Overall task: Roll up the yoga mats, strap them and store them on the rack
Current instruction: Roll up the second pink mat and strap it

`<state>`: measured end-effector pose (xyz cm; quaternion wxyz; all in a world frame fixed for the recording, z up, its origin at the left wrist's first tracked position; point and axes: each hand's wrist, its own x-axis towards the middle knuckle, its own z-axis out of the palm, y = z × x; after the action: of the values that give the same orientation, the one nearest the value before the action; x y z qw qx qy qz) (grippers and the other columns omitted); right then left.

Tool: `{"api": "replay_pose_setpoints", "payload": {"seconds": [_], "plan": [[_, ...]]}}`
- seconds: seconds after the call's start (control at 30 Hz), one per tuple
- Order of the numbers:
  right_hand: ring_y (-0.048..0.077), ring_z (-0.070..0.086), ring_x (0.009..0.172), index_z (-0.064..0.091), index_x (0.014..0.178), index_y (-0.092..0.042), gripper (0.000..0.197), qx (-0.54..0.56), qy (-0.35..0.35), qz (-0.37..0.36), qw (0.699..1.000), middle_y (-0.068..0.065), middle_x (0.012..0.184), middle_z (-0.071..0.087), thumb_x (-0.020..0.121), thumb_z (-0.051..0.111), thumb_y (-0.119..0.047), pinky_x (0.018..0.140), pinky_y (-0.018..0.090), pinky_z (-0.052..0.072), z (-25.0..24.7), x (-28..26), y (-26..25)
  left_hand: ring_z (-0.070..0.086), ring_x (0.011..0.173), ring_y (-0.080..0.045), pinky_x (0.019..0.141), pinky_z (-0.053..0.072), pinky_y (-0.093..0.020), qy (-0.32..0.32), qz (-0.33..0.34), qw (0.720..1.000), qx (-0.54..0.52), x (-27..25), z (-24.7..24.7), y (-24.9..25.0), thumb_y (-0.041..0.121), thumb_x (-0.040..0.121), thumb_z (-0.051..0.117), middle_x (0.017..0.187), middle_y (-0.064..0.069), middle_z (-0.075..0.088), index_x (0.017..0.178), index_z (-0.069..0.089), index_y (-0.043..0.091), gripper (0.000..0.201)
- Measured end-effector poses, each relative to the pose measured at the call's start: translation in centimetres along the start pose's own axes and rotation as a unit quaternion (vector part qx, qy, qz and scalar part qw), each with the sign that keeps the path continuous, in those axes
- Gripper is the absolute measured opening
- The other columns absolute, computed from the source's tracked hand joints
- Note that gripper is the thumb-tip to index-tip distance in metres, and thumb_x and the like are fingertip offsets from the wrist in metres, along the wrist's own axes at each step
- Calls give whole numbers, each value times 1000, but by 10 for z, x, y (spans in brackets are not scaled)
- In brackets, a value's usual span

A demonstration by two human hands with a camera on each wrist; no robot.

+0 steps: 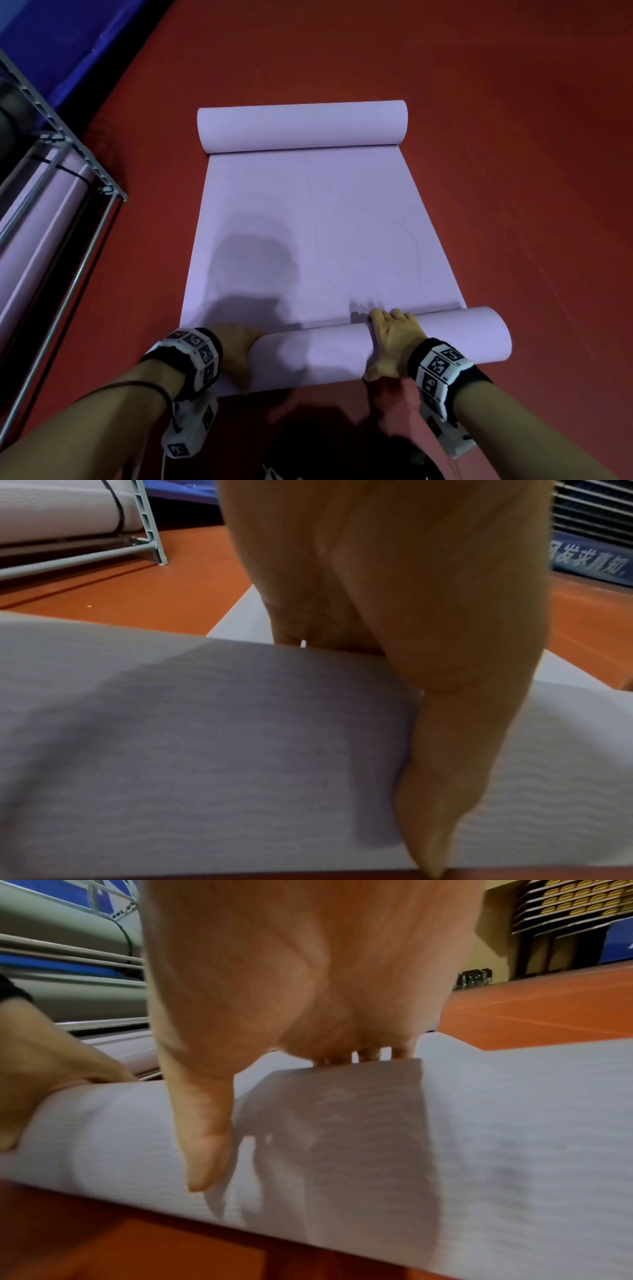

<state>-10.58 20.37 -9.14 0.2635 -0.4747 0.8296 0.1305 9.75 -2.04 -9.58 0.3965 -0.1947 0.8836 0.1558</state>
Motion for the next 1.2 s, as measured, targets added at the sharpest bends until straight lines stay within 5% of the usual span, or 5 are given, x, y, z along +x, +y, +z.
{"api": "replay_pose_setpoints", "payload": {"seconds": [0.4, 0.6, 0.87, 1.07, 1.2], "plan": [[35, 27, 135, 5, 154, -10, 106, 19, 48, 67, 996, 13, 148, 27, 80, 57, -66, 111, 45, 24, 4, -15, -22, 28, 140, -13, 113, 19, -22, 38, 38, 997, -50, 6, -8, -17, 54, 49, 80, 154, 3, 28, 150, 23, 26, 119], [32, 20, 145, 20, 147, -5, 98, 65, 31, 31, 997, 15, 157, 25, 80, 59, -65, 119, 40, 14, -14, 14, -1, 52, 100, -10, 81, 42, -25, 148, 12, 983, -112, 0, -22, -34, 53, 61, 80, 108, 16, 52, 110, 47, 40, 60], [32, 29, 128, 12, 149, -20, 107, -91, 33, 62, 993, 8, 139, 29, 68, 67, -60, 103, 50, 29, -15, 34, -2, 53, 121, -20, 100, 41, -30, 225, 24, 972, -57, -1, -7, -30, 71, 69, 17, 135, 0, 54, 136, 53, 20, 92], [31, 35, 123, 17, 147, -16, 94, -127, 76, 42, 988, 6, 137, 37, 75, 68, -51, 101, 47, 30, -6, 35, 3, 68, 89, -29, 77, 56, -41, 172, -50, 981, 72, 10, 21, -19, 68, 23, 77, 106, -12, 69, 120, 63, 7, 115], [32, 36, 121, 23, 144, -23, 86, -104, 87, 32, 990, 4, 135, 39, 74, 66, -48, 98, 45, 30, -8, 30, 6, 47, 123, -24, 100, 35, -37, 211, -68, 970, 101, 7, 11, -6, 52, 61, 70, 139, 0, 47, 144, 33, 21, 96]]}}
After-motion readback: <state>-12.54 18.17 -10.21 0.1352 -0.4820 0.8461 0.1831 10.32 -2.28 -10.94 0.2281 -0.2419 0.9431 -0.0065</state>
